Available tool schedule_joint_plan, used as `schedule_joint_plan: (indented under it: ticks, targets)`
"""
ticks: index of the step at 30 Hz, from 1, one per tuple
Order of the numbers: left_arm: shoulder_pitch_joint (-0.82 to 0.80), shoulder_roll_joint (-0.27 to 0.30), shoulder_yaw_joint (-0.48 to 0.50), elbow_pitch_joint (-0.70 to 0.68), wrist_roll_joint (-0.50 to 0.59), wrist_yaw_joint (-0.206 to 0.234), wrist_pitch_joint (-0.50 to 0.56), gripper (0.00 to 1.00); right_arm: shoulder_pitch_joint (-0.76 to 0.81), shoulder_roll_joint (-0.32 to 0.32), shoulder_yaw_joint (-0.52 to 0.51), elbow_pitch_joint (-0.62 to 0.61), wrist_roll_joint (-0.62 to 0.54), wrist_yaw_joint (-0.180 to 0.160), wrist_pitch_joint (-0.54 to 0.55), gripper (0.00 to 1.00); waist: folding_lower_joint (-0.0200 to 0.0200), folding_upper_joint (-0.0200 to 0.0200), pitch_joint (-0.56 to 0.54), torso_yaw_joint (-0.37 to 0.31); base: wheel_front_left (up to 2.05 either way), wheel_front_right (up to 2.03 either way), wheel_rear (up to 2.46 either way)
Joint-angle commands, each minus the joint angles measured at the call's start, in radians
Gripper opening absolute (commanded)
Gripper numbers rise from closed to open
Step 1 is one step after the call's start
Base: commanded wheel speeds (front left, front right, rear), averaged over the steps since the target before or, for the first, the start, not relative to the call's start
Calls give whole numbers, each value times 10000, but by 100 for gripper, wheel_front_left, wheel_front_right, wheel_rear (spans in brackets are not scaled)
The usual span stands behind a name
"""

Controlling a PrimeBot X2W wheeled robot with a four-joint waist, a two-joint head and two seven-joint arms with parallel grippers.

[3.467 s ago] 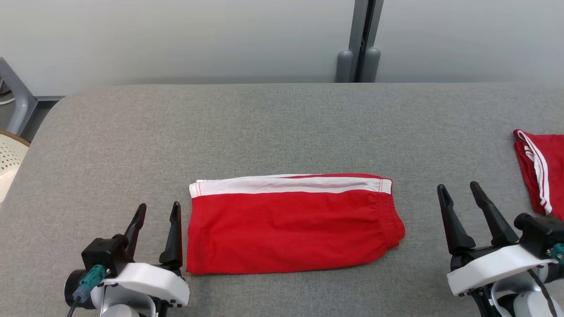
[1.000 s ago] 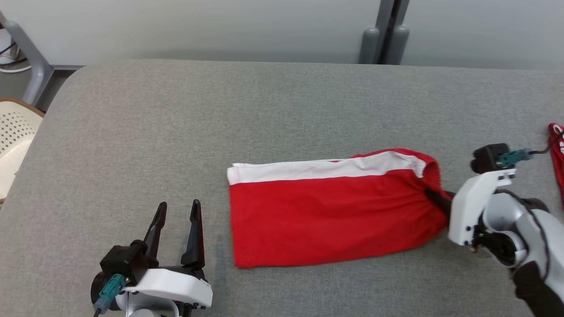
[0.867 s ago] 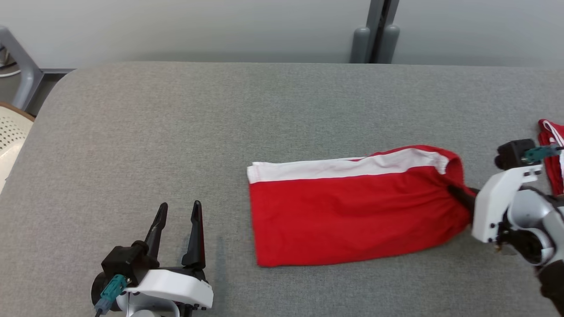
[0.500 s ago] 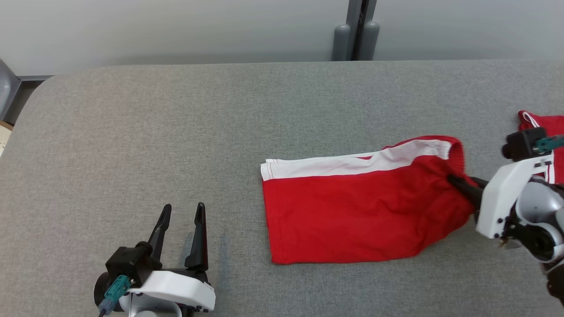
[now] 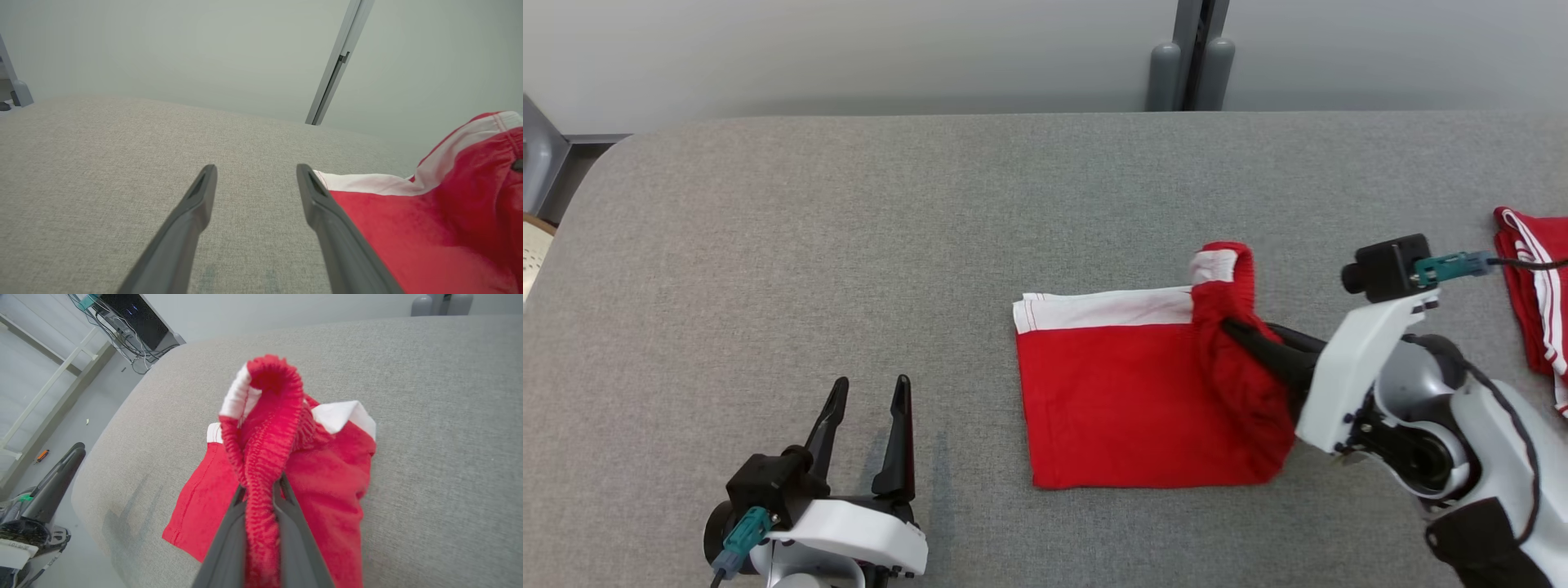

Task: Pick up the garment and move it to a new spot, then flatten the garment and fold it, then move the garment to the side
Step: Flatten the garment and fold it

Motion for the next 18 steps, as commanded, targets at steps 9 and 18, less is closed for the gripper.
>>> schedule_joint_plan:
  ticks: [9, 18]
  targets:
    - [-259, 35, -139, 31, -206, 61, -44, 100, -769, 1470, 424, 893, -600, 1, -20, 0, 0, 0, -37, 119, 0, 0, 0]
    - [-431, 35, -451, 57, -489, 129, -45, 100, -1632, 2342, 1046, 2912, -1561, 3, 8, 0, 0, 0, -76, 474, 0, 0, 0]
